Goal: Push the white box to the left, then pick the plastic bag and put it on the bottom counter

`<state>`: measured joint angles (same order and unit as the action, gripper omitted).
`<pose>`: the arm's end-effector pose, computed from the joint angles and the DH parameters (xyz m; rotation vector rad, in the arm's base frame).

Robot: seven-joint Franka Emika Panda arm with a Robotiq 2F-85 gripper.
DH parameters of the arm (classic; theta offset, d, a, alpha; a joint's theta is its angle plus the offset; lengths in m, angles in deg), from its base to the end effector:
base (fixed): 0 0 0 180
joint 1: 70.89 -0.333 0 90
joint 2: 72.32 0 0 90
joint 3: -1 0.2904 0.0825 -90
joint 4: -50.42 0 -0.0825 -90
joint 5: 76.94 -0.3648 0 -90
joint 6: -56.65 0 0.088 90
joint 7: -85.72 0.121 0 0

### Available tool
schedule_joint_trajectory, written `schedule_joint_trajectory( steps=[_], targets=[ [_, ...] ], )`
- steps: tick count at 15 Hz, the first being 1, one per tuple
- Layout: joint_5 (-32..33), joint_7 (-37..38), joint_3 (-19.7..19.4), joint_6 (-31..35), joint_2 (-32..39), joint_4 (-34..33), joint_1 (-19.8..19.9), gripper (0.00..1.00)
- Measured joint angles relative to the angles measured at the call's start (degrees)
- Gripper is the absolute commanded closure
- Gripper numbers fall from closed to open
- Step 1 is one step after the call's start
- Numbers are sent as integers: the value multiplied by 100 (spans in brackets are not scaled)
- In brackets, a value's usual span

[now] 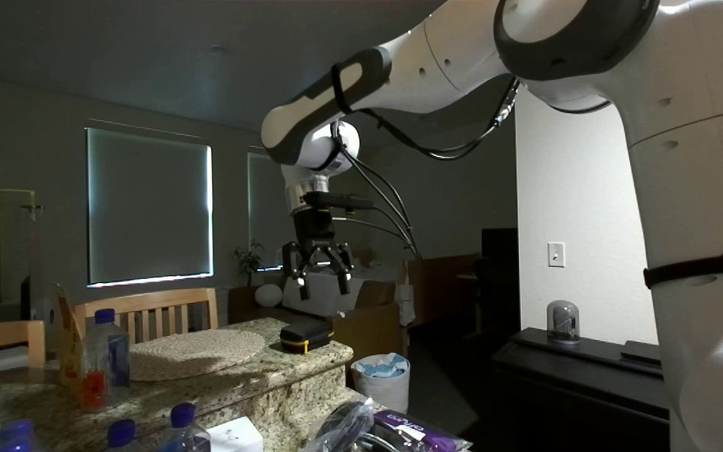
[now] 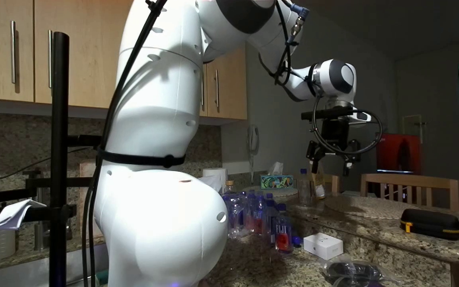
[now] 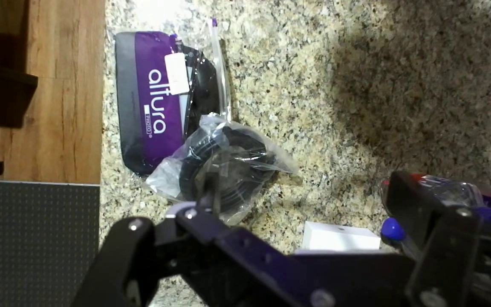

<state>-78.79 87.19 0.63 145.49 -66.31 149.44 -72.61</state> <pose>0.5367 0.0167 0.4576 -3.0859 0.0094 0.4400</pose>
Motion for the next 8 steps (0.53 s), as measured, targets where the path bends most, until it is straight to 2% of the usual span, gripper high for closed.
schedule_joint_trajectory(
  steps=[8],
  targets=[
    [4,34,115,203,-269,212,-7,0]
  ],
)
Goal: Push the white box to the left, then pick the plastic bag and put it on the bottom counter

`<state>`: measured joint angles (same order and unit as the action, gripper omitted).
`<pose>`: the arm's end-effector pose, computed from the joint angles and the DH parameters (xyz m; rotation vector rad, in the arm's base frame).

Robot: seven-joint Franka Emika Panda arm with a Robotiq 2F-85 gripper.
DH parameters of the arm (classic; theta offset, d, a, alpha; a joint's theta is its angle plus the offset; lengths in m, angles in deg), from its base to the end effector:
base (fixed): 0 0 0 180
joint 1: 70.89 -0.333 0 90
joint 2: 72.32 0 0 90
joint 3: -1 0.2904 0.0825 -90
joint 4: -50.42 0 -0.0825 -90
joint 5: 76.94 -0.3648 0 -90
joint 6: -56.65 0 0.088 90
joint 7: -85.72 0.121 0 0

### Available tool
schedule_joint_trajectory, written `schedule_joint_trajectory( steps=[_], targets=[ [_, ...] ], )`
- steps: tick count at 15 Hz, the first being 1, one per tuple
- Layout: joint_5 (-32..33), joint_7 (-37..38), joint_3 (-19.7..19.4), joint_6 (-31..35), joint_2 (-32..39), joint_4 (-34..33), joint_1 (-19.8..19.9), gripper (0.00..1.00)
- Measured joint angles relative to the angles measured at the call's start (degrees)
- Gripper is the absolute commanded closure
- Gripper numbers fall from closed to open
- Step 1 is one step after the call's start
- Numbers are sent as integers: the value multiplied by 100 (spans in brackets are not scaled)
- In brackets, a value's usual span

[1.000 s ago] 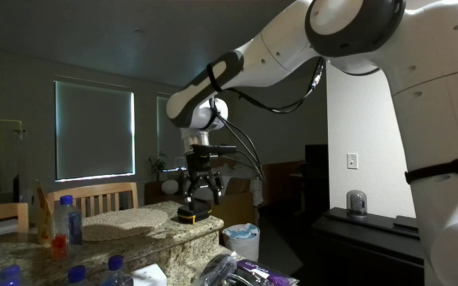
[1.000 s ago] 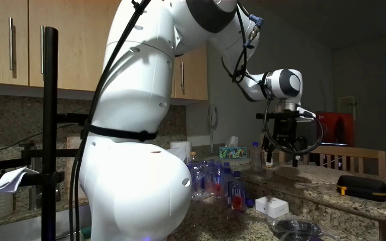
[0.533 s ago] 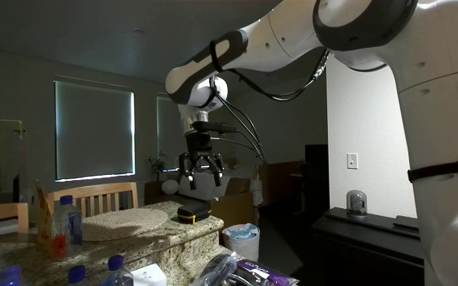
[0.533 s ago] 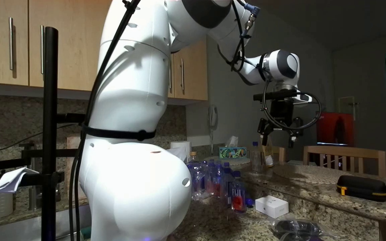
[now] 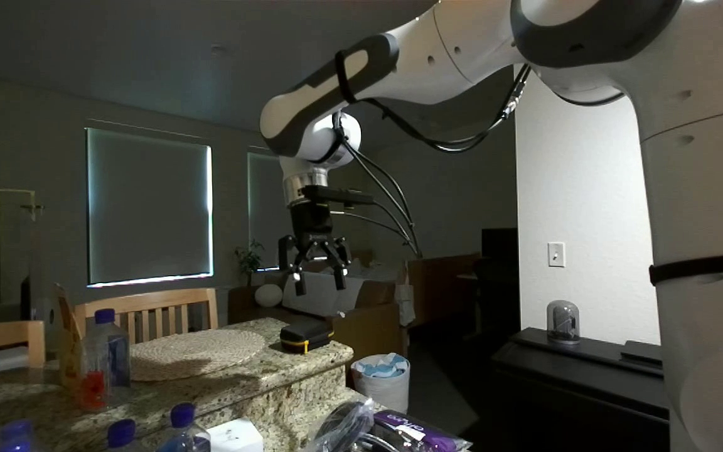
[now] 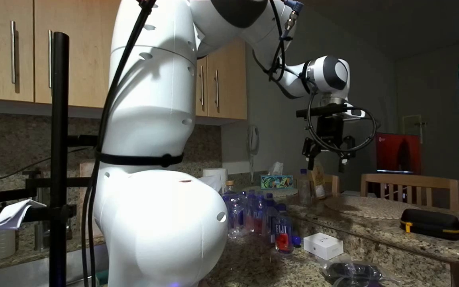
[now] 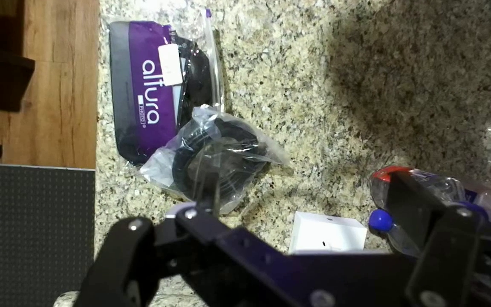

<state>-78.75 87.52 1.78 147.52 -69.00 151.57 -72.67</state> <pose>0.5294 0.0273 0.4686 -3.0964 -0.0141 0.3709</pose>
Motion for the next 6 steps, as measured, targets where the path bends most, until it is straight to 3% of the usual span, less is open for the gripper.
schedule_joint_trajectory(
  steps=[6],
  targets=[
    [0,0,-1,16,-1,25,0,0]
  ],
)
